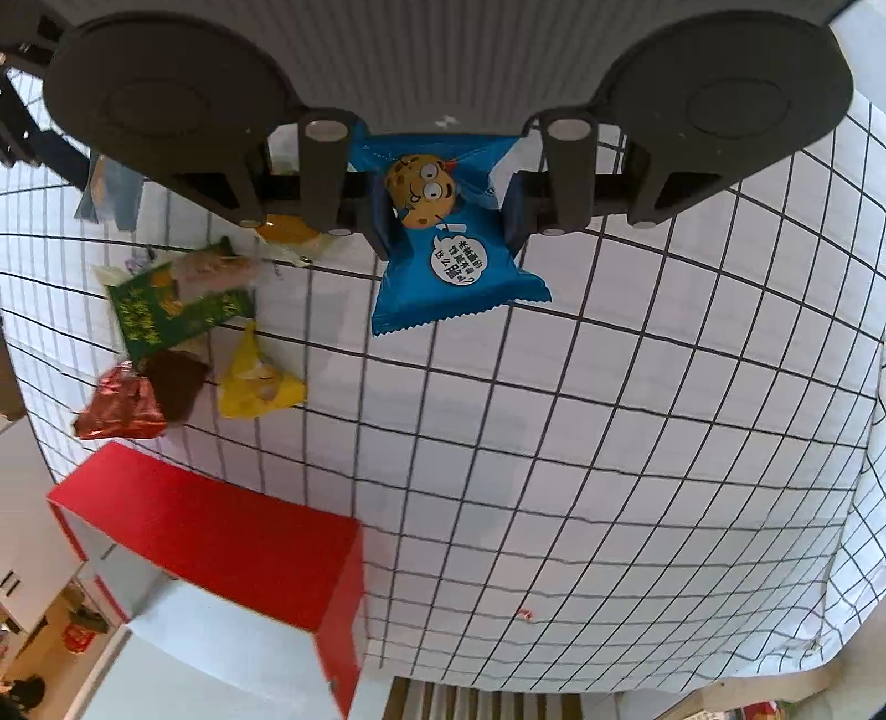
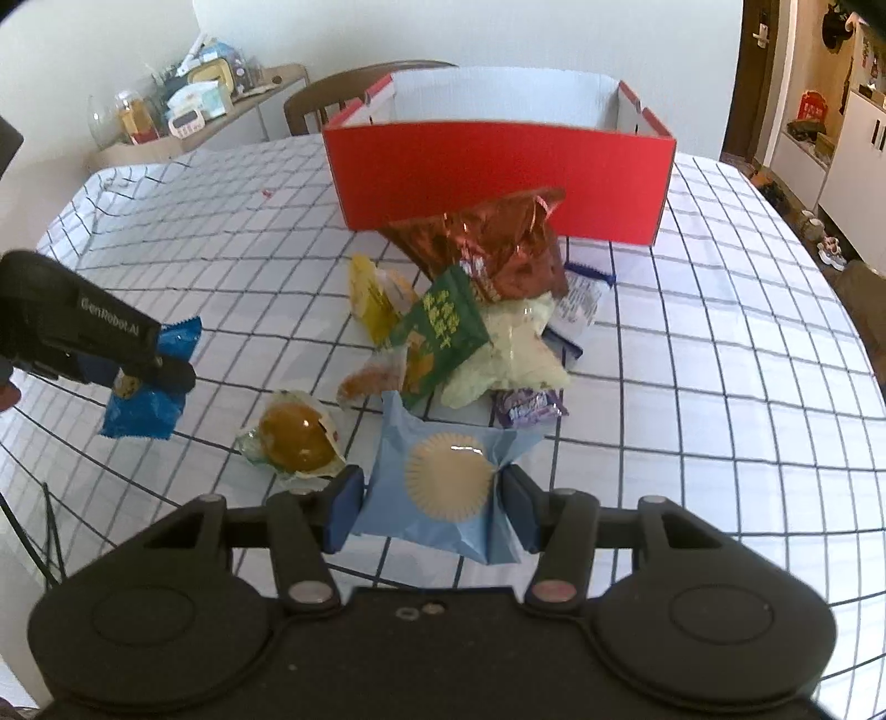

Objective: Organize snacks
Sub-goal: 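Carry the blue cookie packet and light-blue cake packet into the red box, then open both tools releasing the packets inside the red box, then move both tools back toward the remaining snacks, then grasp the round yellow pastry with the left tool while the right grasps the green packet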

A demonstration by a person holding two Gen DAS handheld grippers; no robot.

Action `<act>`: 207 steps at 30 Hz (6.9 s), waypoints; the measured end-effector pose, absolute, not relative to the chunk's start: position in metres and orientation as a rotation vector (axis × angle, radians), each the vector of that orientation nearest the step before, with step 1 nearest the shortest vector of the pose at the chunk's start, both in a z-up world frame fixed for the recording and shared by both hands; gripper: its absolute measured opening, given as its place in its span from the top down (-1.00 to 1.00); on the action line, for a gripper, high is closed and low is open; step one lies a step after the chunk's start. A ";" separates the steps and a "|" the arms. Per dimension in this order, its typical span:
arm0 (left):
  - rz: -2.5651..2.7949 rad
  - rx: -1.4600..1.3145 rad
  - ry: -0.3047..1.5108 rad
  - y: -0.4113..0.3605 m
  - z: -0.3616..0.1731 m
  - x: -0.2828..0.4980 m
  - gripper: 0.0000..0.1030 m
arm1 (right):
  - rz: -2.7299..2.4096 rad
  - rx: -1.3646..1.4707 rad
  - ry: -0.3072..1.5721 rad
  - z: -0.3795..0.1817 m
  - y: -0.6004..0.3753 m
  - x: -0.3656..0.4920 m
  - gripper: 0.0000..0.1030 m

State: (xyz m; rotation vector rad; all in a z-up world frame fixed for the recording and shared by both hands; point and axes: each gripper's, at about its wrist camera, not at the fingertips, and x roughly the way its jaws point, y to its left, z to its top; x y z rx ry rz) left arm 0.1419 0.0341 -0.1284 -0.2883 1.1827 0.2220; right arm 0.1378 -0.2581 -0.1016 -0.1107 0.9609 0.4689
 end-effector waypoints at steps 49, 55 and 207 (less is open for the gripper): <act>0.153 -0.007 0.952 -0.026 0.004 0.346 0.25 | 0.459 -0.094 0.730 0.017 -0.243 0.350 -0.05; 0.143 0.017 0.985 -0.029 -0.019 0.374 0.25 | 0.449 -0.108 0.771 -0.002 -0.236 0.382 -0.05; 0.015 -0.094 1.245 -0.051 -0.176 0.168 -0.05 | 0.625 -0.233 0.934 -0.108 -0.229 0.207 0.67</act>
